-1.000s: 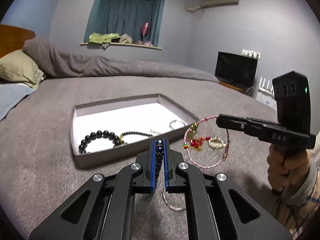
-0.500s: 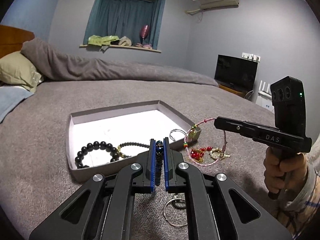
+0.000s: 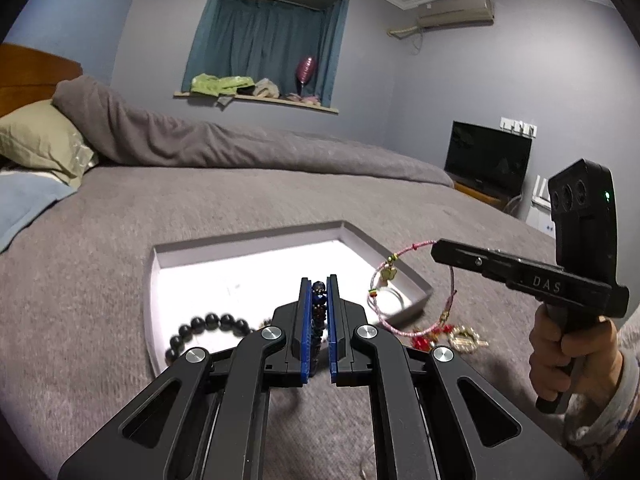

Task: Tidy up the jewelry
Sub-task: 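Carry both held bracelets over the grey tray, then open both grippers to drop the bracelets into the tray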

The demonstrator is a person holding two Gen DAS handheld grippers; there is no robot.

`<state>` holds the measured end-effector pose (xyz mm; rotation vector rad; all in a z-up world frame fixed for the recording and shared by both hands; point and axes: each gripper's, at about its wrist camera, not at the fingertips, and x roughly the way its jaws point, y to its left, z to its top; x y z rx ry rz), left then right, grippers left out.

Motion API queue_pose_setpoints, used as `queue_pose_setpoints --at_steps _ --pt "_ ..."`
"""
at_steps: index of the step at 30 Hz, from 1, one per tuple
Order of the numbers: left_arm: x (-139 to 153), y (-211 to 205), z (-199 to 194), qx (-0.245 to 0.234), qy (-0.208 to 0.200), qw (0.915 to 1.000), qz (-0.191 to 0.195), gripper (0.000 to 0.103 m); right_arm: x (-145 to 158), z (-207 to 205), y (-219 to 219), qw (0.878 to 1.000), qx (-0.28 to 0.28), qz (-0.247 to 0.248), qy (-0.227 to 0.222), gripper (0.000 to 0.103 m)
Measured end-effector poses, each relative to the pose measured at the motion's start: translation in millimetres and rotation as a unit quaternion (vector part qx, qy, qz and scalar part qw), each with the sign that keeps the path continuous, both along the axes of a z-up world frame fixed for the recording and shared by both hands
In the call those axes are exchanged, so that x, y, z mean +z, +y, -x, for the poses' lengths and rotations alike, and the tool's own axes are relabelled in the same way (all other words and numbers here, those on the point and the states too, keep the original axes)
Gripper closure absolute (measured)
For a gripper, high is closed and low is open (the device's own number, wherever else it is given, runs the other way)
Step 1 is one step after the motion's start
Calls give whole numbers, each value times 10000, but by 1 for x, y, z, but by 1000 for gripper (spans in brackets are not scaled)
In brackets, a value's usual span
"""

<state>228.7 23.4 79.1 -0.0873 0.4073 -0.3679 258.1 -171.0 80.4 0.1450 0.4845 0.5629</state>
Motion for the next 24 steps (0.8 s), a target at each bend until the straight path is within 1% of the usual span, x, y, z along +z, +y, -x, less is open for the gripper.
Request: queue_pose_setpoints --at_steps 5,9,15,18,24 --pt "2 9 -19 70 -28 9998 187 95 0 -19 3 10000 -70 5 16 101" --pt "2 9 -34 96 -37 9997 221 95 -3 -31 6 9999 -83 83 47 101" --pt "-2 8 -56 127 67 9996 255 95 -10 -51 9 9996 -169 180 165 101" --pt "-5 9 -65 142 142 9994 271 95 -18 -64 13 9989 -223 296 281 101" --pt "-17 11 -87 227 480 9984 210 95 -34 -87 22 9964 -296 573 544 101"
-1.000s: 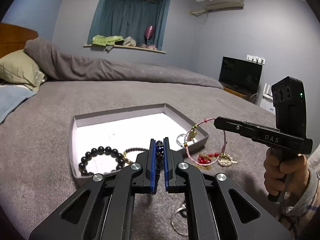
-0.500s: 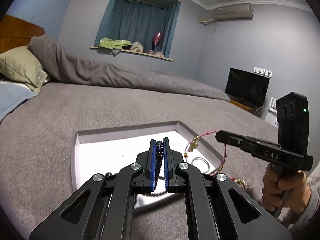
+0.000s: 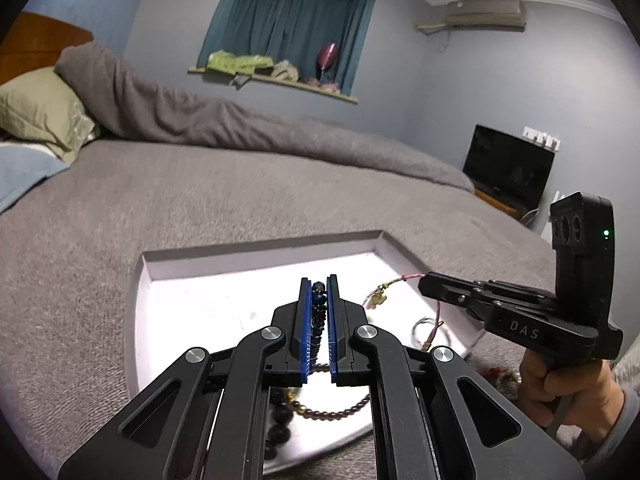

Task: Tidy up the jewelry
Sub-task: 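Open both grippers to drop the bracelets into the tray, then move both open grippers to the silver ring and black hair tie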

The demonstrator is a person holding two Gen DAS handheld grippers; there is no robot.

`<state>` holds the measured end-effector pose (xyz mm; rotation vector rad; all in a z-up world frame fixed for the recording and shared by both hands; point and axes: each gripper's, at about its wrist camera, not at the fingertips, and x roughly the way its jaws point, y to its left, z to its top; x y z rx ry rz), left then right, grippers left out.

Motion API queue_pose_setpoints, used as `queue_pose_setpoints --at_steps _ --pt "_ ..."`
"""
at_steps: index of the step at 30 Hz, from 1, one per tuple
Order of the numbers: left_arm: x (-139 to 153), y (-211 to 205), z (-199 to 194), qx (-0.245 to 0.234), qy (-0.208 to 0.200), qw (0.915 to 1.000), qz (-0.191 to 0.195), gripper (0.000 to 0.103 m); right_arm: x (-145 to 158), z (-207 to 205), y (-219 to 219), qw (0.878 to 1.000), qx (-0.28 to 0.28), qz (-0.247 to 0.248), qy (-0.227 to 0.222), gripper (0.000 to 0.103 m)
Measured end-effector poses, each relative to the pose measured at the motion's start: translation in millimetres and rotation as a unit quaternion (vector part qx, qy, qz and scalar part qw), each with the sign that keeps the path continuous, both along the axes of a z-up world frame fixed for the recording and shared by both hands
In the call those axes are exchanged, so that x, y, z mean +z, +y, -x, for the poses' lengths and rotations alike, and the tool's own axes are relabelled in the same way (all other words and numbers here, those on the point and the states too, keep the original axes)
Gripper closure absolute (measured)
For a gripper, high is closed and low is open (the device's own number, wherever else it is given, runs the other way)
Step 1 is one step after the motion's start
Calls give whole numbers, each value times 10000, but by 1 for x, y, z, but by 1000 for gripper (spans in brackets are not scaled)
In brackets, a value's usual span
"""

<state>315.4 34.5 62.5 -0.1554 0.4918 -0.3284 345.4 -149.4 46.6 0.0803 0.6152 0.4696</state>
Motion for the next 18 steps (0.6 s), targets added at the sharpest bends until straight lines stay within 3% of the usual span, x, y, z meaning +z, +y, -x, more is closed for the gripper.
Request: queue_pose_setpoints --at_steps 8,11,12,16,18 --pt "-20 10 -25 463 621 9969 -146 95 -16 -12 1 9994 -129 171 262 100" --pt "-21 11 -24 503 619 9967 -176 76 -17 -12 0 9993 -134 172 312 99" --pt "-21 11 -23 519 584 9968 -190 66 -17 -12 0 9993 -123 174 310 98" --pt "-16 8 -15 542 413 9971 -337 43 -14 -7 -3 9996 -123 119 223 60" --pt "-15 6 -11 540 330 9972 -402 34 -10 -3 -6 9998 -106 49 131 57"
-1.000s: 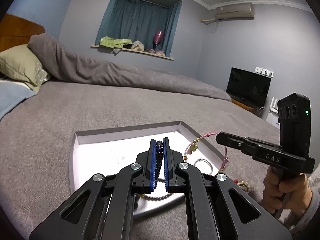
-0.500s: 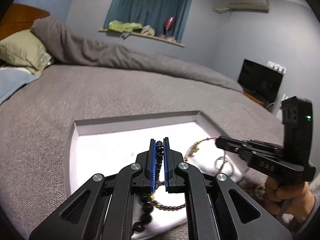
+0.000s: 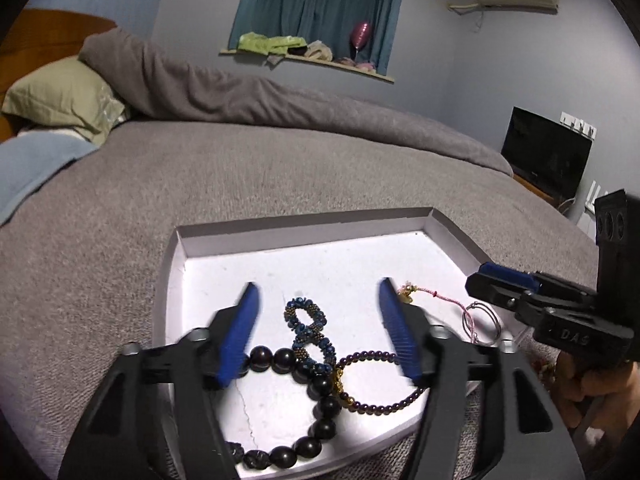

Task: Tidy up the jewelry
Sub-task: 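Move both open grippers to the silver ring and black hair tie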

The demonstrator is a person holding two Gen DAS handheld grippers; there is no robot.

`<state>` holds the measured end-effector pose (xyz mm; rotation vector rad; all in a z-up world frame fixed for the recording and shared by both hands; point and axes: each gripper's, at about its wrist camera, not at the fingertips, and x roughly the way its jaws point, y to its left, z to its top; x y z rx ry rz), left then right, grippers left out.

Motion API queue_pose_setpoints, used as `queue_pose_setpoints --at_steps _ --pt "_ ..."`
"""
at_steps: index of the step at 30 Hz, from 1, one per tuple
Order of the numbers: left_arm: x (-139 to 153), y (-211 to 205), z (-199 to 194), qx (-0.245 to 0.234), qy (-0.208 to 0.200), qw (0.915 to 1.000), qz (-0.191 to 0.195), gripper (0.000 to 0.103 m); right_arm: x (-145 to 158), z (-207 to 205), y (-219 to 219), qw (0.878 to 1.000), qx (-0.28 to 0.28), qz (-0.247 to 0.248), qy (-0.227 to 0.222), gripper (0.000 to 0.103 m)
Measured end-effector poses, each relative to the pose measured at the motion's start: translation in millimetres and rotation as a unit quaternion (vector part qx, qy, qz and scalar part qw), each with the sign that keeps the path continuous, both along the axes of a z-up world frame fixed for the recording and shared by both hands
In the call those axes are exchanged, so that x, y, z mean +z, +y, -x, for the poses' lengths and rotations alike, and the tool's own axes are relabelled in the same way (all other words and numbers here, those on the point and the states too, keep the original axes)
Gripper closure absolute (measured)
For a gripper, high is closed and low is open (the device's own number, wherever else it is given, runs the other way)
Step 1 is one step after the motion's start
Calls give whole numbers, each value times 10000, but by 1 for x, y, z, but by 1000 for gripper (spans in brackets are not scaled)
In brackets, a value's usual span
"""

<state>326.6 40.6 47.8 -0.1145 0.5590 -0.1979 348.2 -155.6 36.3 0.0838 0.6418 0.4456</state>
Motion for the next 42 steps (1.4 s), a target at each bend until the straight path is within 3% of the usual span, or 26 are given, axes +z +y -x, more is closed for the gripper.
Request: queue_pose_setpoints --at_steps 4,10,19,33,42 --pt "2 -5 11 -25 -104 9998 -143 26 3 12 -5 9999 50 -32 -114 49" --pt "8 -10 32 -107 -229 9994 -222 26 5 40 -2 9989 298 203 -300 48" --pt "0 -15 76 -311 -139 9990 -277 24 13 63 3 9982 319 227 -457 37" --pt "-21 -36 146 -690 -51 9968 -398 18 10 91 -13 9993 206 -50 -304 30" --pt "-31 -45 161 -657 85 9966 -497 13 6 112 -18 9995 139 61 -278 17"
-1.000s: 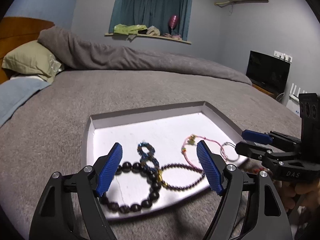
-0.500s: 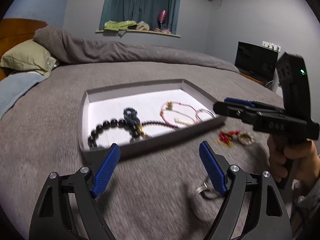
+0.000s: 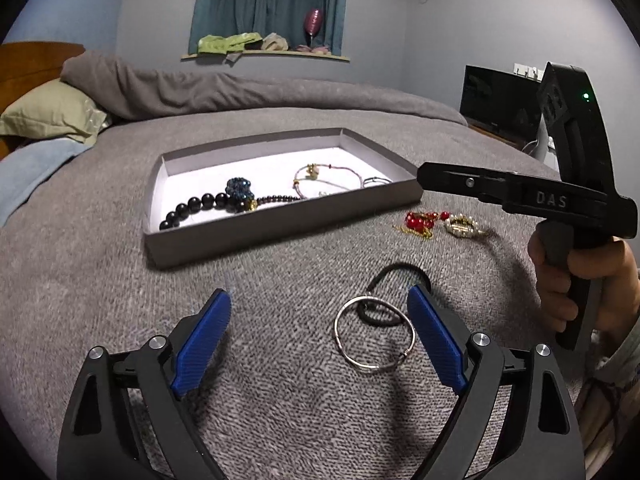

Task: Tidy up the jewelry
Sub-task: 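Move both open grippers to the silver ring and black hair tie, then grasp the silver ring with the left gripper while the right grasps the black hair tie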

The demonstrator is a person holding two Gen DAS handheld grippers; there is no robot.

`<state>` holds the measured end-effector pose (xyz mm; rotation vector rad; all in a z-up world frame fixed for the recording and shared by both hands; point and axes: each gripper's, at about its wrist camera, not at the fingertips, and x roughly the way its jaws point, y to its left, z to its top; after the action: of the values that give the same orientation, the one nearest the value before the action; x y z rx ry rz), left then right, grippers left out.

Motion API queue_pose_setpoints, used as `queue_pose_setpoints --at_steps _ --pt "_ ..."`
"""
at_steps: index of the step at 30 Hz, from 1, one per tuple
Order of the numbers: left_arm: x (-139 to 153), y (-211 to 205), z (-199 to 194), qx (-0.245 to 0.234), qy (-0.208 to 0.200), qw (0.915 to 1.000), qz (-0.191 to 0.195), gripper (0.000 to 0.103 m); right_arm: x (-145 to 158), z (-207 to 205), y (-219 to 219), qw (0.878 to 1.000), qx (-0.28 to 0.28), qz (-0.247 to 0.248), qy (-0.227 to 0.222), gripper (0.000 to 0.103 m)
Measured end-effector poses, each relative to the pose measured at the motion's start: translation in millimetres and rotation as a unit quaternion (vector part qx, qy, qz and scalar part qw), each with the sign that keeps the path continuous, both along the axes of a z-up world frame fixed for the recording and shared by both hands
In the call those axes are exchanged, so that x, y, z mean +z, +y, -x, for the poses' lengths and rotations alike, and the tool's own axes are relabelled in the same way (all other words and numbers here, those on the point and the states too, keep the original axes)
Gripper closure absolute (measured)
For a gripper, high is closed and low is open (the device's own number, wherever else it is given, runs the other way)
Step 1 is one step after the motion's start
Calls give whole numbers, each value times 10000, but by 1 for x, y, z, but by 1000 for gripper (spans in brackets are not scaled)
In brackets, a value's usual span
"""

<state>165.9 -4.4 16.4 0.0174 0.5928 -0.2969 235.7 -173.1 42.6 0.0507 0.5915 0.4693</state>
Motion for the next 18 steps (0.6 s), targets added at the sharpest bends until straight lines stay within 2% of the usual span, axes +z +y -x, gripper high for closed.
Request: queue_pose_setpoints --at_steps 3,14,17,18 --pt "0 -6 3 -61 -37 9999 -133 13 -2 3 -2 10000 -39 62 8 12" --pt "-8 -22 -2 -396 207 9980 -458 13 -3 1 -10 9999 -105 2 47 12" --pt "-12 -29 -3 -467 321 9966 -603 16 -4 1 -9 10000 -70 35 56 12" --pt "-13 -30 -4 -472 362 9963 -628 24 -4 2 -8 10000 -48 45 56 12"
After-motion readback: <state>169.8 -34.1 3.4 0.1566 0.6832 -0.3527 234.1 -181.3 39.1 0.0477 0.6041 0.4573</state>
